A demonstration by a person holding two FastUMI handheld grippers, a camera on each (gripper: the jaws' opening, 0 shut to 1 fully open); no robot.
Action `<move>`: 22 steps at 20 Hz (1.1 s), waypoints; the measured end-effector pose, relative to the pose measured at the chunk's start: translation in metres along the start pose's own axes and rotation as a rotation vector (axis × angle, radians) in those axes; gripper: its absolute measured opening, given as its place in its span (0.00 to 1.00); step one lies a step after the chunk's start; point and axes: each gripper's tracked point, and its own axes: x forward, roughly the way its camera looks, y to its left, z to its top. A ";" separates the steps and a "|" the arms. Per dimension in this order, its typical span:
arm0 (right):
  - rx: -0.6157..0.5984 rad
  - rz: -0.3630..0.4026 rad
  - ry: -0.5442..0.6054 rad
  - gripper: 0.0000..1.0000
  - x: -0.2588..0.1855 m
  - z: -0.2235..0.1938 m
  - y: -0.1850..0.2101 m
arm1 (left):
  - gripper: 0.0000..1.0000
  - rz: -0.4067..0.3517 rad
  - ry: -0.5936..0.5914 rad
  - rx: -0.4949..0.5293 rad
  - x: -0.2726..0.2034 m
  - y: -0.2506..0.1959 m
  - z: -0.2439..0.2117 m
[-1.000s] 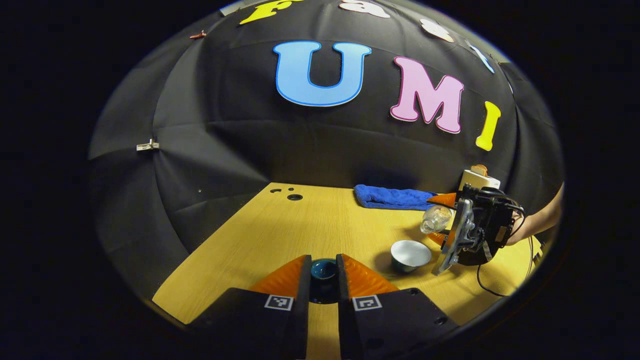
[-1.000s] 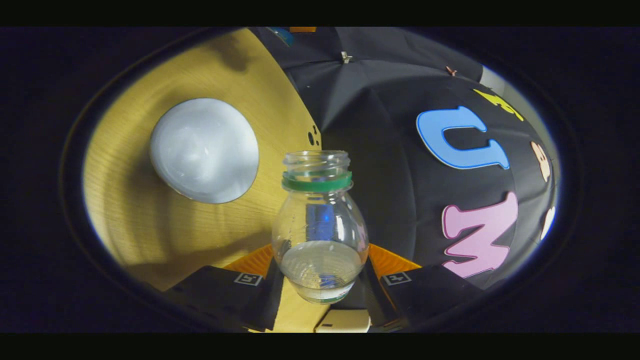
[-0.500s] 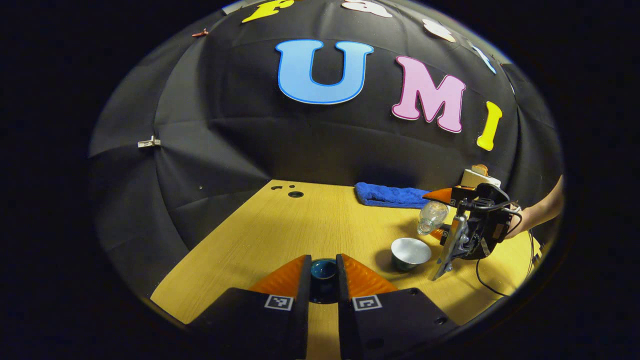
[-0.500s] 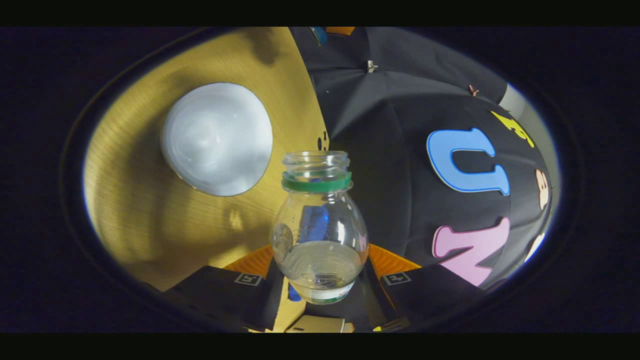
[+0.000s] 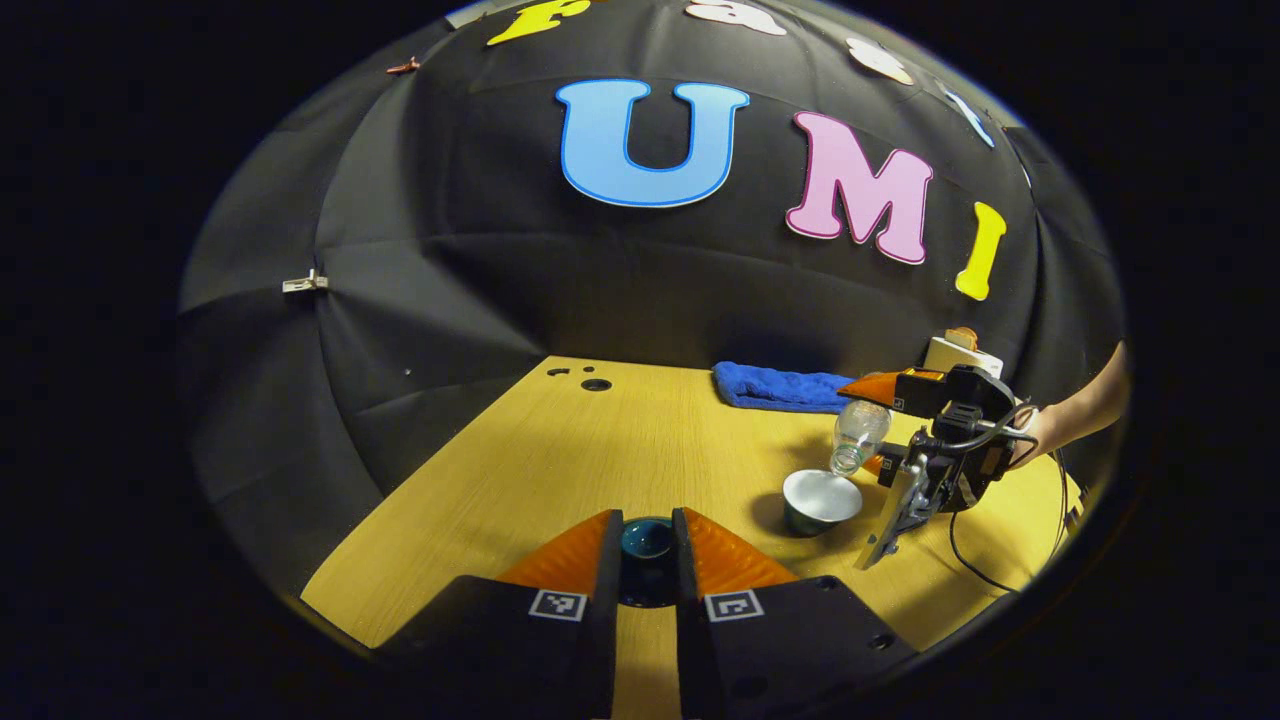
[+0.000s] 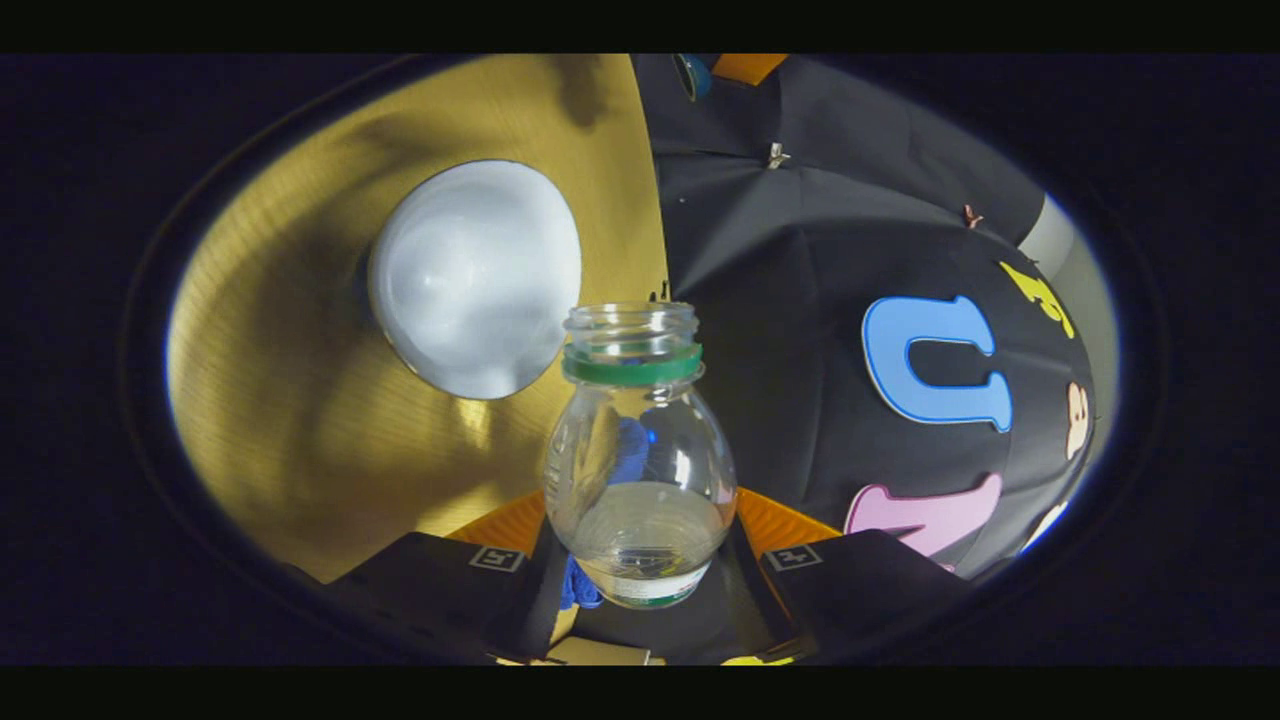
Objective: Open the teacup lid with one hand, grasp the water bottle and pour water into the teacup with the other hand; after pouring, place the water bottle on the coaster and then close the teacup lid.
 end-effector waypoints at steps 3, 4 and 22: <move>-0.018 0.009 -0.002 0.67 0.003 0.000 0.003 | 0.25 0.001 0.006 -0.003 -0.002 0.000 -0.001; -0.027 0.007 -0.004 0.71 0.003 0.000 0.002 | 0.29 0.001 0.008 -0.002 -0.002 0.000 -0.001; -0.184 -0.024 -0.053 0.71 0.008 0.005 -0.004 | 0.25 0.005 0.030 0.000 -0.007 0.002 -0.004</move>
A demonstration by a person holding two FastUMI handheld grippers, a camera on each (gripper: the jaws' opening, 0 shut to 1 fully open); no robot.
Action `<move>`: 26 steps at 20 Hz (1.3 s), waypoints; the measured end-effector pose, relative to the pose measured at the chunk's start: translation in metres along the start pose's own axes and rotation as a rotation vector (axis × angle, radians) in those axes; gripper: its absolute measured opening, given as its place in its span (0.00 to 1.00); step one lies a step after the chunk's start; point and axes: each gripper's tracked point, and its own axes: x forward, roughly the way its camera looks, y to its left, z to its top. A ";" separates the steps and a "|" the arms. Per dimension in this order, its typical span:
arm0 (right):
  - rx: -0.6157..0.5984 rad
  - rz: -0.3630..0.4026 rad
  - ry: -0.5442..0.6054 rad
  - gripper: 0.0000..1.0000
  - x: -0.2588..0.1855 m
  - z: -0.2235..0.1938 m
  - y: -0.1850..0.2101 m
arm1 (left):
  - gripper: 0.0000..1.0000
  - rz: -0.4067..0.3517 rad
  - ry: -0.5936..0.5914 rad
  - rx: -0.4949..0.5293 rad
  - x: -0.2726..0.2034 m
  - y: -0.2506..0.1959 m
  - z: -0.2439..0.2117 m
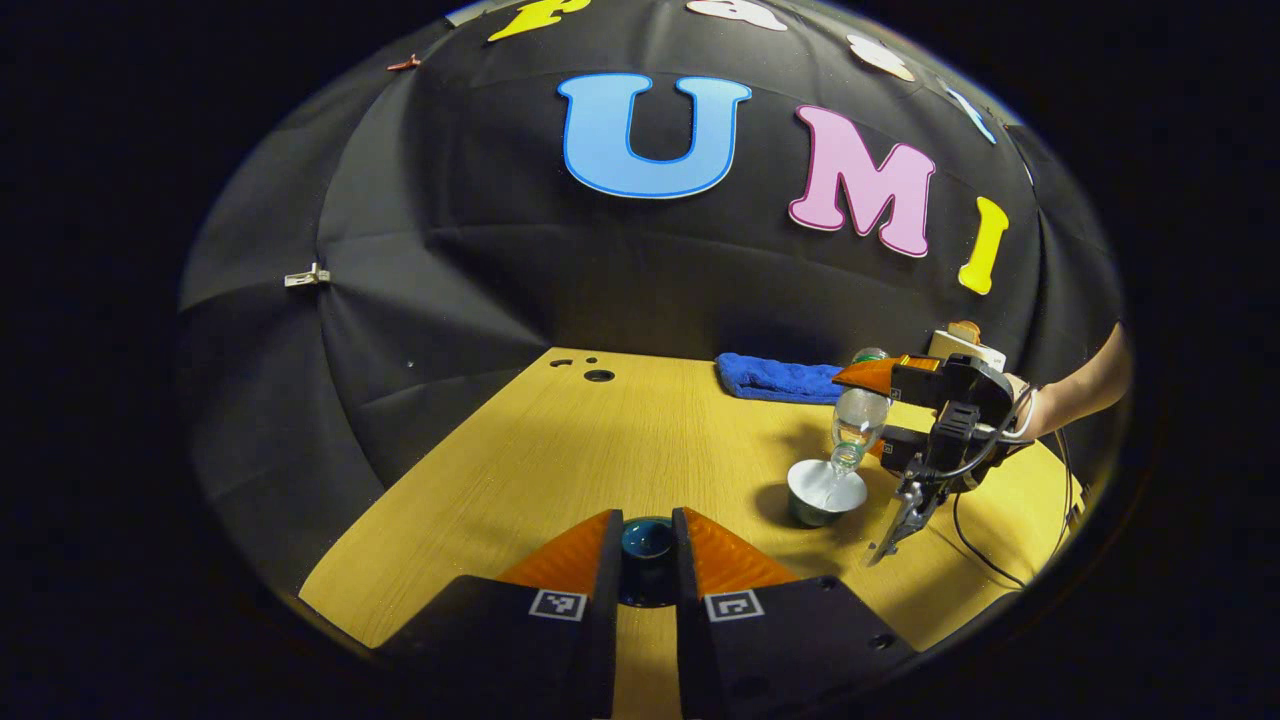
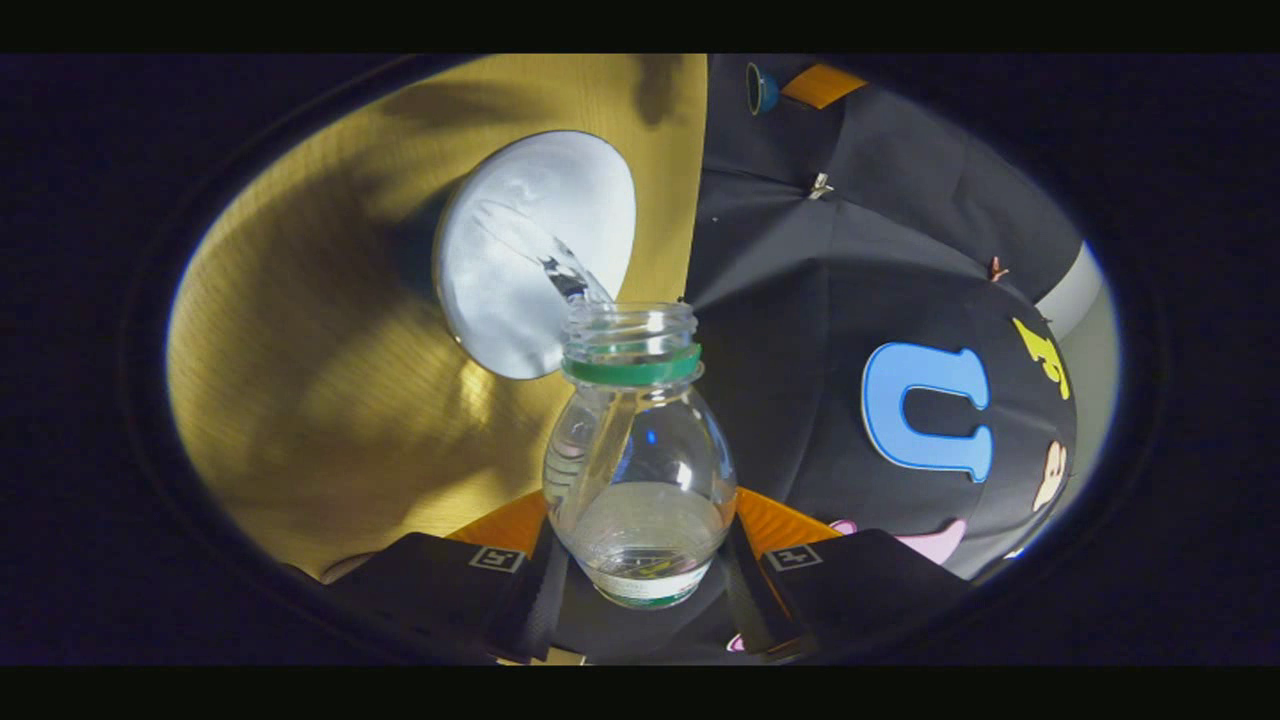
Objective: Open the teacup lid with one hand, grasp the water bottle and pour water into the teacup with the other hand; after pouring, place the water bottle on the coaster and then close the teacup lid.
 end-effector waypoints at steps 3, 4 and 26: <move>-0.026 -0.008 -0.001 0.71 0.002 0.000 -0.004 | 0.29 0.000 0.002 0.000 -0.001 0.000 -0.001; -0.033 -0.011 -0.004 0.71 0.002 0.000 -0.006 | 0.29 0.001 0.002 0.001 -0.001 0.001 -0.001; -0.259 -0.064 -0.078 0.71 0.009 0.004 -0.026 | 0.25 0.011 0.012 0.002 -0.013 0.007 -0.006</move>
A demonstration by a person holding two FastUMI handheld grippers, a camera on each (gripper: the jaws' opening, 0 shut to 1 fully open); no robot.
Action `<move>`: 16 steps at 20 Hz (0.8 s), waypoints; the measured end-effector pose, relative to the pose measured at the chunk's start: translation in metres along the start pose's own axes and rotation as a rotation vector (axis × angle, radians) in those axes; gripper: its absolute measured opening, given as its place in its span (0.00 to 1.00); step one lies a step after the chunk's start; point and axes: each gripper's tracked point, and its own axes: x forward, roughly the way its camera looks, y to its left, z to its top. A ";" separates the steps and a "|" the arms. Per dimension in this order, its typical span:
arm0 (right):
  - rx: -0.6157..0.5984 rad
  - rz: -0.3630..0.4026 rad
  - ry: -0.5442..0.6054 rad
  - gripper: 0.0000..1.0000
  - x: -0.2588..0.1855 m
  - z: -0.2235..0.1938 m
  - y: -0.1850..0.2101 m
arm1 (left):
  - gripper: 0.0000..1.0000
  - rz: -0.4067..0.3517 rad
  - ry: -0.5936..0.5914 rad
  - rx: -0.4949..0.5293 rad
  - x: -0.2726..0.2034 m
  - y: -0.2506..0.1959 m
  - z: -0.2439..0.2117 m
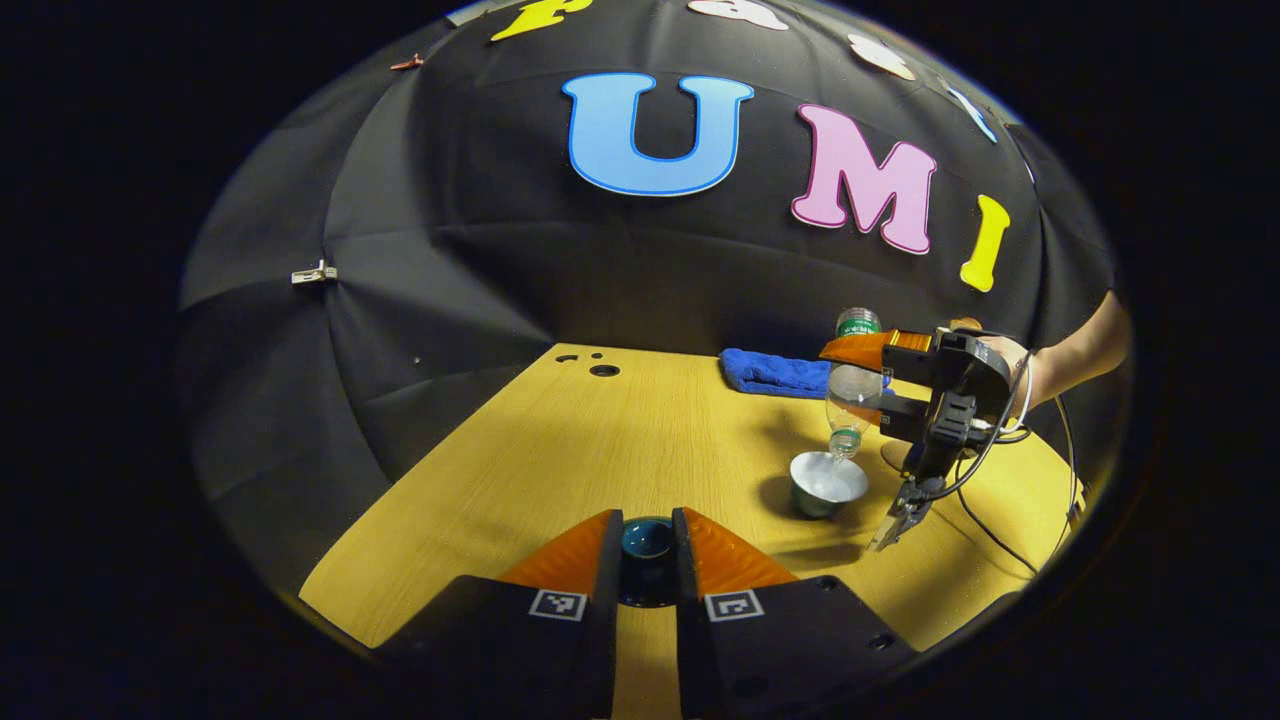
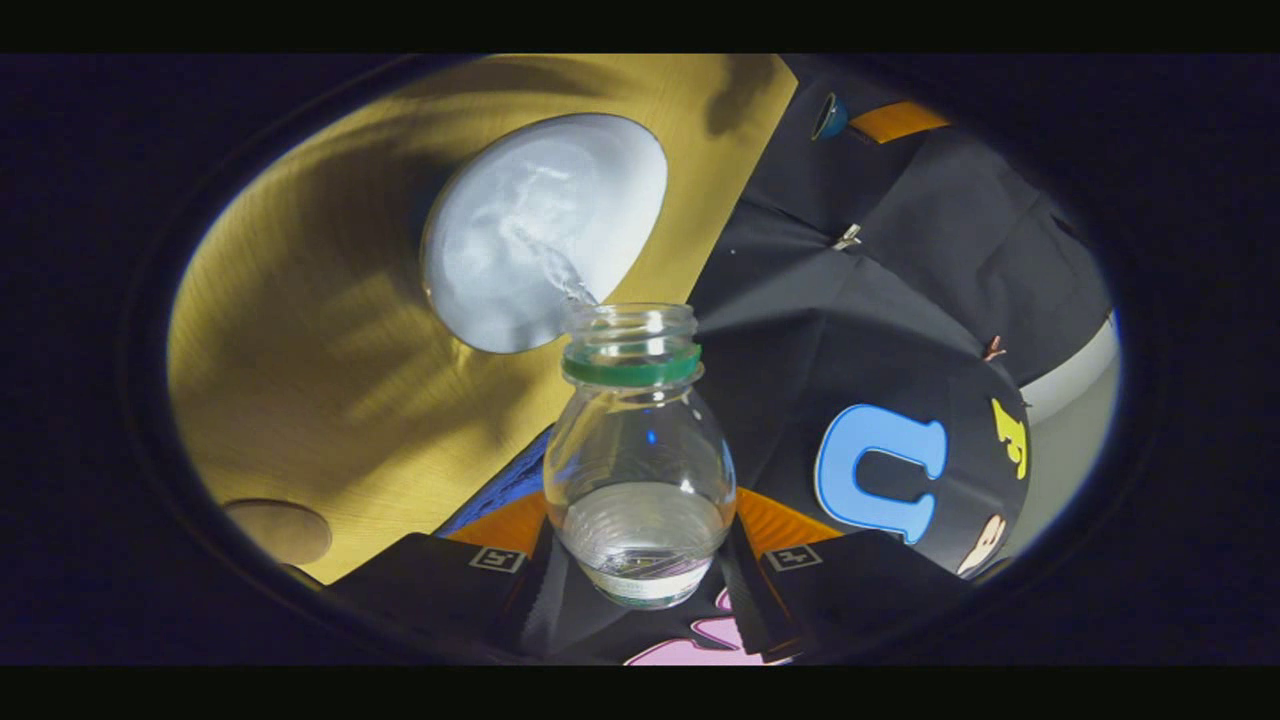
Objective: Open the teacup lid with one hand, grasp the water bottle and pour water into the teacup with the other hand; after pouring, place the water bottle on the coaster and then close the teacup lid.
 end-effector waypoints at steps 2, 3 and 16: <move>-0.004 0.007 -0.002 0.71 0.001 -0.001 0.001 | 0.25 0.002 0.008 0.003 0.000 0.000 -0.005; -0.008 0.008 -0.005 0.71 0.002 0.000 -0.001 | 0.29 0.003 0.009 0.004 0.000 0.001 -0.005; 0.016 0.048 -0.012 0.71 0.002 0.002 0.001 | 0.29 0.011 -0.005 0.004 -0.001 -0.002 -0.001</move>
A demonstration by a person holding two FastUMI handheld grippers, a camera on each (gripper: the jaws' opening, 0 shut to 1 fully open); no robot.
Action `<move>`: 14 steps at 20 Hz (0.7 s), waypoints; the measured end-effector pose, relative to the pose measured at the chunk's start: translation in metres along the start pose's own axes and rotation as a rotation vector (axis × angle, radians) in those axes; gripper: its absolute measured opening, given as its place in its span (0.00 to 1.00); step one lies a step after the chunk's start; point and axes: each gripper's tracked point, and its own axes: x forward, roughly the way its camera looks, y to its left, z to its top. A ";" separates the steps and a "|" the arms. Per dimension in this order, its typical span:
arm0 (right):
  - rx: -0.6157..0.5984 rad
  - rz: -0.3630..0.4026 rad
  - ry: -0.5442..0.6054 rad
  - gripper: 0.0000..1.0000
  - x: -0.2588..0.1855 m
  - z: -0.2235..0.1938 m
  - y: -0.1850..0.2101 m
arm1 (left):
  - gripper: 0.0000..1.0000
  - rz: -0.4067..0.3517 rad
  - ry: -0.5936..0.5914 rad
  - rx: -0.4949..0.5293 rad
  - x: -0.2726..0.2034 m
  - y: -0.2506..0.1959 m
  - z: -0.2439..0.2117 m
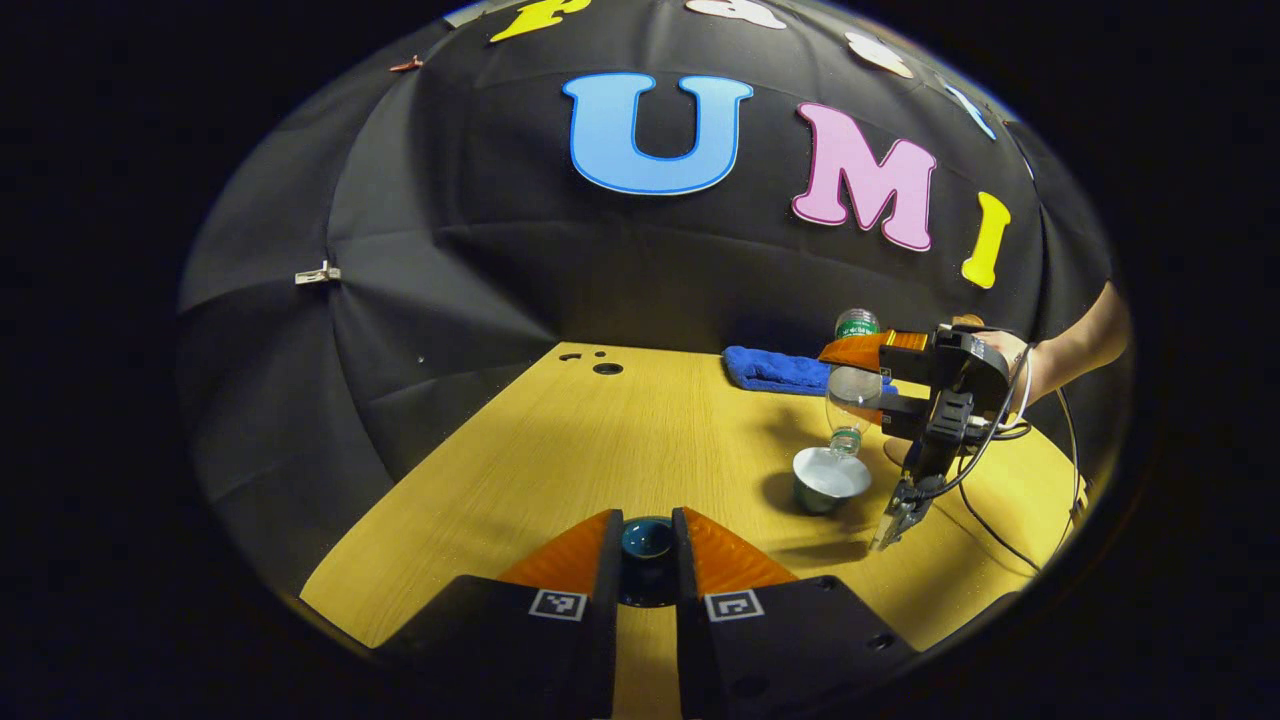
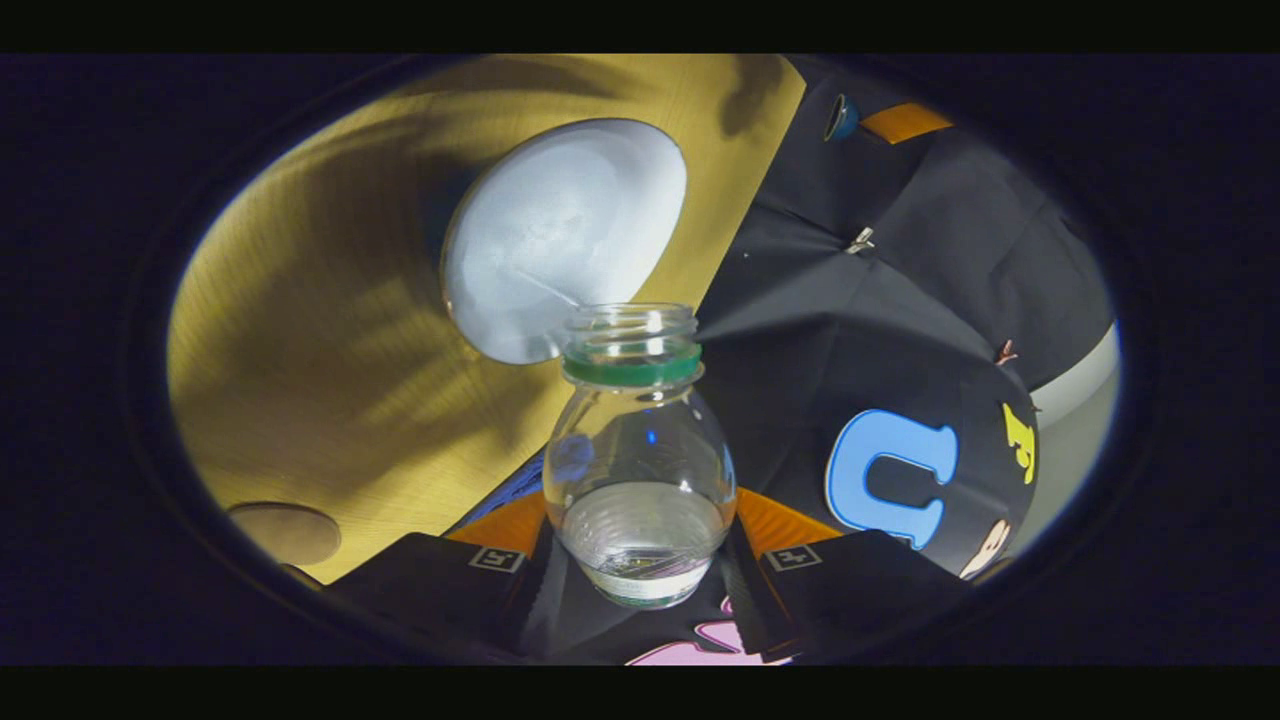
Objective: Open the teacup lid with one hand, grasp the water bottle and pour water into the teacup with the other hand; after pouring, place the water bottle on the coaster and then close the teacup lid.
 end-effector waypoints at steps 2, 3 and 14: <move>0.051 0.010 0.011 0.75 -0.004 -0.001 -0.001 | 0.29 0.001 -0.003 -0.005 0.000 -0.002 0.001; 0.092 0.018 0.025 0.71 -0.008 -0.004 0.000 | 0.25 0.002 -0.004 -0.008 0.001 -0.003 0.002; 0.957 0.090 0.374 0.72 -0.075 -0.063 -0.006 | 0.25 0.008 -0.029 -0.018 -0.001 -0.026 0.015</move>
